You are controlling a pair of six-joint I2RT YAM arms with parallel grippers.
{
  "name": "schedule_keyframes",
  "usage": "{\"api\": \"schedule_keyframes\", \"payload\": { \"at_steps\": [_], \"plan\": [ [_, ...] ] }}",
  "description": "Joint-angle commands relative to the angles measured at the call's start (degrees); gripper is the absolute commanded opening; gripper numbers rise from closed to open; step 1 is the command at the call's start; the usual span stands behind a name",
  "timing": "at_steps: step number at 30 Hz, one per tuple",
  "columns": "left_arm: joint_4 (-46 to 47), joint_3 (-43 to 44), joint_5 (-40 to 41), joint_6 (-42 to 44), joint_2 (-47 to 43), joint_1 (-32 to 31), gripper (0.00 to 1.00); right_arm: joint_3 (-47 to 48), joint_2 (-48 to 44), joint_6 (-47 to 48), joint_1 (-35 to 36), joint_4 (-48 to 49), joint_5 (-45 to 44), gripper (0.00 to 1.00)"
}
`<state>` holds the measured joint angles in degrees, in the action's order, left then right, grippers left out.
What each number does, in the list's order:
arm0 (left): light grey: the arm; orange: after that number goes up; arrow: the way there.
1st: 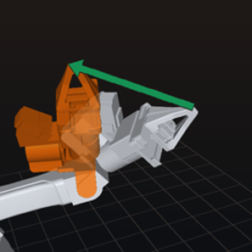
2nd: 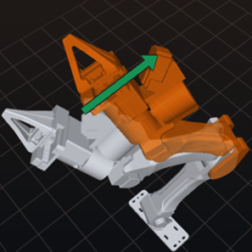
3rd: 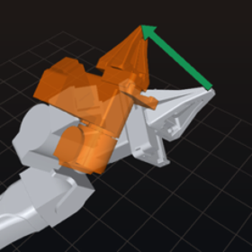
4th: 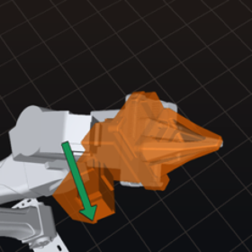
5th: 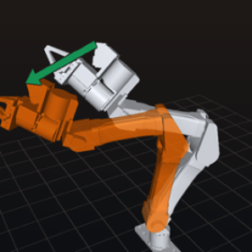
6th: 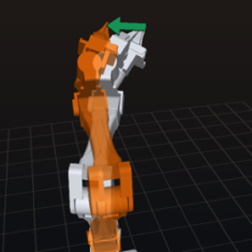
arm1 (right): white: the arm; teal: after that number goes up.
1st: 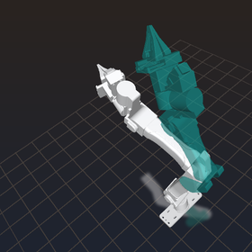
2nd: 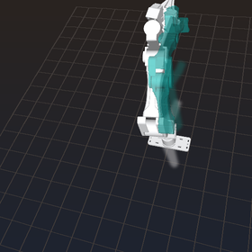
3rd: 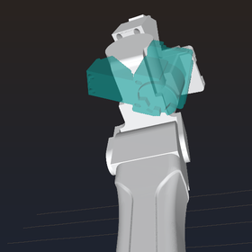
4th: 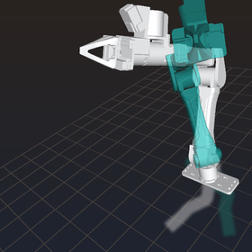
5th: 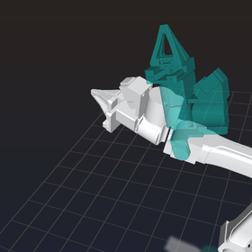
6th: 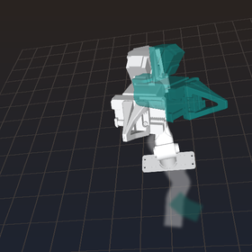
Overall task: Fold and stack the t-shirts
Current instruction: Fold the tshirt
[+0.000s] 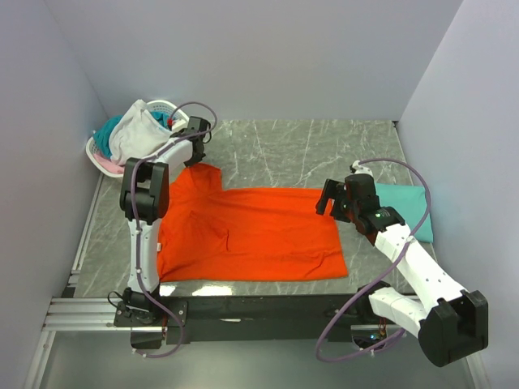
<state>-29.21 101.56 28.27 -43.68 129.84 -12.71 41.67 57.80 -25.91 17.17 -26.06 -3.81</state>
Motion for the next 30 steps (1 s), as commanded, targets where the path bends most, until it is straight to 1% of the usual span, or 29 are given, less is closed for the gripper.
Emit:
{"api": "schedule_keyframes", "payload": {
  "at_steps": [1,4,8,10,13,18,20,21,23,26,28,30],
  "plan": [
    [1.3,-4.0,-1.0,1.1,-6.8,0.2,0.01,1.9,0.0,-2.0,-0.9,0.9,-4.2,1.0],
    [3.6,-8.7,-2.0,1.2,-11.2,0.1,0.01,4.5,2.7,-2.8,-1.2,1.5,-3.7,1.0],
    [4.1,-12.7,-3.7,0.8,-15.5,0.1,0.01,7.7,7.3,-3.8,-1.4,4.3,-3.5,0.99],
    [4.5,-15.3,-4.5,0.9,-18.2,0.0,0.01,11.2,11.6,-5.0,-1.7,3.7,-7.2,0.99],
    [5.7,-19.1,-5.6,0.7,-22.2,-0.4,0.01,15.8,17.9,-6.1,-2.8,3.0,-9.1,0.98],
    [6.4,-24.6,-6.4,0.6,-27.5,-1.4,0.01,22.9,29.0,-6.4,-4.2,1.8,-9.2,0.94],
    [6.2,-25.4,-6.2,0.4,-29.5,-1.5,0.01,24.4,33.7,-6.2,-4.9,2.5,-9.0,0.93],
    [6.3,-26.3,-6.7,0.4,-30.1,-1.6,0.01,26.5,35.3,-6.3,-5.1,2.2,-9.0,0.91],
    [7.1,-27.3,-7.7,0.8,-31.7,-1.7,0.01,28.4,39.5,-6.4,-5.6,1.4,-9.4,0.89],
    [6.8,-28.7,-9.0,0.4,-33.2,-2.1,0.01,31.4,44.1,-6.2,-6.0,0.8,-9.3,0.86],
    [6.1,-29.1,-8.1,-0.3,-33.9,-2.2,0.01,33.1,46.0,-6.3,-6.0,0.0,-9.0,0.82],
    [5.0,-29.3,-7.4,-0.9,-34.2,-2.2,0.01,33.2,47.7,-6.3,-5.9,0.1,-8.9,0.81]
  ]
}}
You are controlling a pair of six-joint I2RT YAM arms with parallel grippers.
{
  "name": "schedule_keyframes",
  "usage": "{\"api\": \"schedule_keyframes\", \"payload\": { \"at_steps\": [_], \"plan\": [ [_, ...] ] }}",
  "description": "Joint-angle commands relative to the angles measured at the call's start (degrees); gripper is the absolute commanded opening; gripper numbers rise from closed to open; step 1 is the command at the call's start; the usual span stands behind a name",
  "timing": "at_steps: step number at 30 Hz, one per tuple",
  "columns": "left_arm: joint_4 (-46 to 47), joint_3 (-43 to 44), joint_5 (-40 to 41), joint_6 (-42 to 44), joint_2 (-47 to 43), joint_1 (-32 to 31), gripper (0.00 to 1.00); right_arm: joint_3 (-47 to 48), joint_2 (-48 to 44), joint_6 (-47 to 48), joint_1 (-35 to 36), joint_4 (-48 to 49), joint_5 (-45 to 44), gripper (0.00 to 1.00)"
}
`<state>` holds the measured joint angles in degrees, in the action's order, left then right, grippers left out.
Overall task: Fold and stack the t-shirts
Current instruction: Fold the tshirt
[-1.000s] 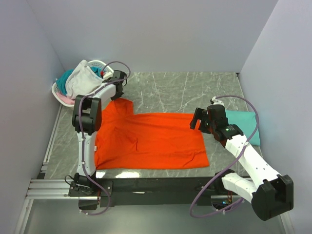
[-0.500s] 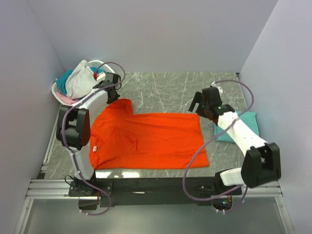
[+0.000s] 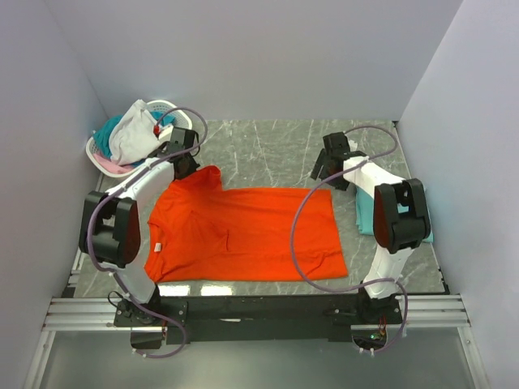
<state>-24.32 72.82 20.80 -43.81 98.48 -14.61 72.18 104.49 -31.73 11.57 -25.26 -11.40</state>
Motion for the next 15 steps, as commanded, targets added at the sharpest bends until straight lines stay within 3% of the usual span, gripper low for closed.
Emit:
{"api": "schedule_keyframes", "payload": {
  "at_steps": [1,8,15],
  "plan": [
    [-0.1,-0.7,0.3,-0.9,-2.9,-0.3,0.01,2.7,1.6,-0.5,-0.4,-0.6,-1.9,0.81],
    [-0.2,-2.7,-0.5,-2.0,-4.2,-0.5,0.01,3.5,6.3,-0.2,-0.3,-1.5,-1.2,0.71],
    [0.1,-4.3,-0.8,-2.2,-6.6,-0.5,0.01,0.8,5.3,-1.2,-0.4,-0.7,-1.4,0.61]
  ]
}}
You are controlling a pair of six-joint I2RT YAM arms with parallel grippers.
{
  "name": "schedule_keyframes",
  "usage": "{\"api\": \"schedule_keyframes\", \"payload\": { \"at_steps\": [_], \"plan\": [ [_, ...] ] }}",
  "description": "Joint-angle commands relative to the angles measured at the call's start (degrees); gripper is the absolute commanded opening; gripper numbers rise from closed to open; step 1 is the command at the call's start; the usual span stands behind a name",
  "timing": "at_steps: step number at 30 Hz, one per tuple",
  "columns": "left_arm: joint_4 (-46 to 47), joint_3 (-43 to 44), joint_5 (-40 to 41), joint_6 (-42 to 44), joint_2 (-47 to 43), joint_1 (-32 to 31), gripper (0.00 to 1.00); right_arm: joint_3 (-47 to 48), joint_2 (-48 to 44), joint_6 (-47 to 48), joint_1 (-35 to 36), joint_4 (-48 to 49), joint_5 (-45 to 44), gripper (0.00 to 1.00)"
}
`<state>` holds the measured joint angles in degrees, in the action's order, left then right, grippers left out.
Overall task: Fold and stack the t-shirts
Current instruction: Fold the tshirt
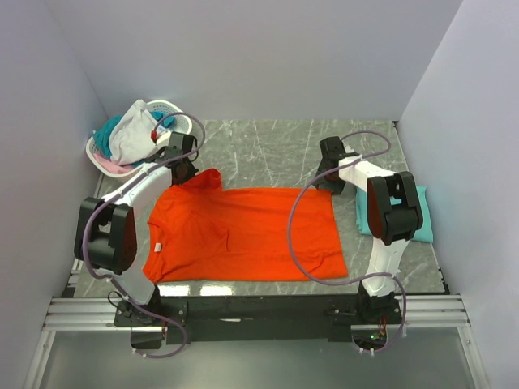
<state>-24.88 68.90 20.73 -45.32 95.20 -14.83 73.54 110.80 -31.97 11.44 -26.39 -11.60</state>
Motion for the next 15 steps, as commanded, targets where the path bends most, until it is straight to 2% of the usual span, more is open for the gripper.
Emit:
{"api": "schedule_keyframes", "payload": {
  "at_steps": [1,2,4,5,8,15],
  "plan": [
    [0.7,-0.6,-1.0,-0.6,-3.4,-0.3,0.01,-0.9,-1.3,-1.1,-0.4,0.8,-1.0,0.59],
    [0.7,-0.8,-1.4,-0.6,-3.6,-0.3,0.01,-1.6,-1.6,-1.0,-0.3,1.1,-0.3,0.53],
    [0.5,-1.2,-1.5,-1.0,-4.1,-0.4,0.01,-2.0,-2.0,-1.0,-0.3,1.4,0.1,0.46],
    [0.4,-1.6,-1.4,-1.2,-4.4,-0.4,0.0,-2.6,-2.6,-0.9,-0.3,1.7,0.2,0.38],
    [0.1,-2.5,-1.4,-1.5,-6.0,-0.4,0.01,-3.4,-4.3,-0.7,-0.3,2.2,0.2,0.28],
    [-1.5,-3.8,-1.9,-2.2,-9.5,-0.5,0.01,-7.0,-11.0,1.5,0.6,5.1,-0.6,0.26]
  ]
}}
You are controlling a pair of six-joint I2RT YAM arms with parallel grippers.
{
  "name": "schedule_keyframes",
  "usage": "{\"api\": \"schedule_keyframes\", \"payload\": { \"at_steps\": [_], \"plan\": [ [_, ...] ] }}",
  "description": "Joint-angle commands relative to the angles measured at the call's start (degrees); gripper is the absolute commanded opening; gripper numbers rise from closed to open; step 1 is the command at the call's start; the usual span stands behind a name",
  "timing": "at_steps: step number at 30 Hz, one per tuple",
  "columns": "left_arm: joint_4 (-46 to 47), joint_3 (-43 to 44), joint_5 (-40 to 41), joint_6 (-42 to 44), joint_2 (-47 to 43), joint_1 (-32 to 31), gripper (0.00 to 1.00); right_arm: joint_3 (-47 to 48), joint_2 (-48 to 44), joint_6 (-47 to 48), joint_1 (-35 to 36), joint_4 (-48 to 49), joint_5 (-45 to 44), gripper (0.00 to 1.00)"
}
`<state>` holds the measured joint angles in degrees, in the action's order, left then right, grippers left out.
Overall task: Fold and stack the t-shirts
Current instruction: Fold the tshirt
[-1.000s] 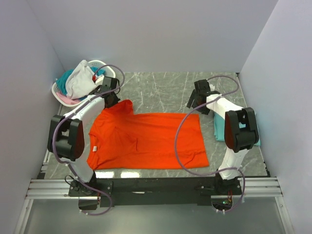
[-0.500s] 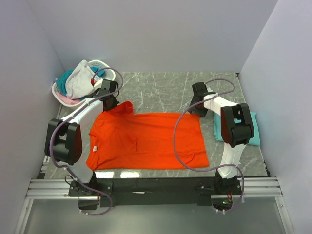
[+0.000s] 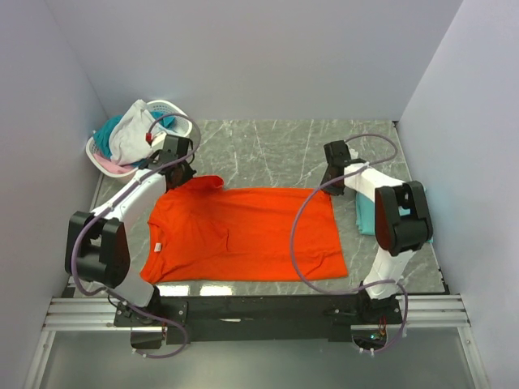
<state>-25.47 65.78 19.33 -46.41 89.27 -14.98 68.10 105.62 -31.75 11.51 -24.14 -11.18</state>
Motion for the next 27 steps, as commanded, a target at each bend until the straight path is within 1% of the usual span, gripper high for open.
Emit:
{"api": "schedule_keyframes", "payload": {
  "at_steps": [1,5,11,16,20,22,23,25,27],
  "plan": [
    [-1.3,-0.8,-0.6,-1.7,-3.9,-0.3,0.01,-2.5,-8.5,1.9,1.1,4.1,-0.9,0.27],
    [-2.1,-3.2,-1.9,-2.5,-6.7,-0.3,0.01,-9.1,-15.5,2.7,1.8,8.0,0.6,0.27],
    [-4.4,-7.2,-1.1,-4.8,-13.8,-0.3,0.01,-12.5,-21.4,3.6,2.3,7.5,1.1,0.26],
    [-6.6,-10.5,-4.3,-6.8,-19.2,-0.4,0.01,-14.4,-26.0,4.0,3.0,7.1,1.0,0.26],
    [-9.7,-12.6,-3.3,-8.3,-22.6,-0.3,0.01,-16.1,-29.2,4.5,3.2,6.0,0.6,0.26],
    [-10.7,-13.0,-3.2,-8.6,-24.3,-0.4,0.01,-16.6,-30.0,5.2,3.3,6.0,-0.1,0.27],
    [-10.6,-13.6,-3.4,-8.6,-24.8,-0.3,0.01,-16.9,-29.6,5.6,3.2,6.3,-0.2,0.29],
    [-9.8,-14.3,-4.3,-8.4,-26.0,-0.4,0.01,-15.6,-26.7,5.5,3.3,4.6,-1.5,0.31],
    [-9.0,-14.7,-5.2,-8.4,-25.8,-0.3,0.01,-13.3,-24.5,5.3,3.2,4.2,-2.5,0.37]
  ]
}}
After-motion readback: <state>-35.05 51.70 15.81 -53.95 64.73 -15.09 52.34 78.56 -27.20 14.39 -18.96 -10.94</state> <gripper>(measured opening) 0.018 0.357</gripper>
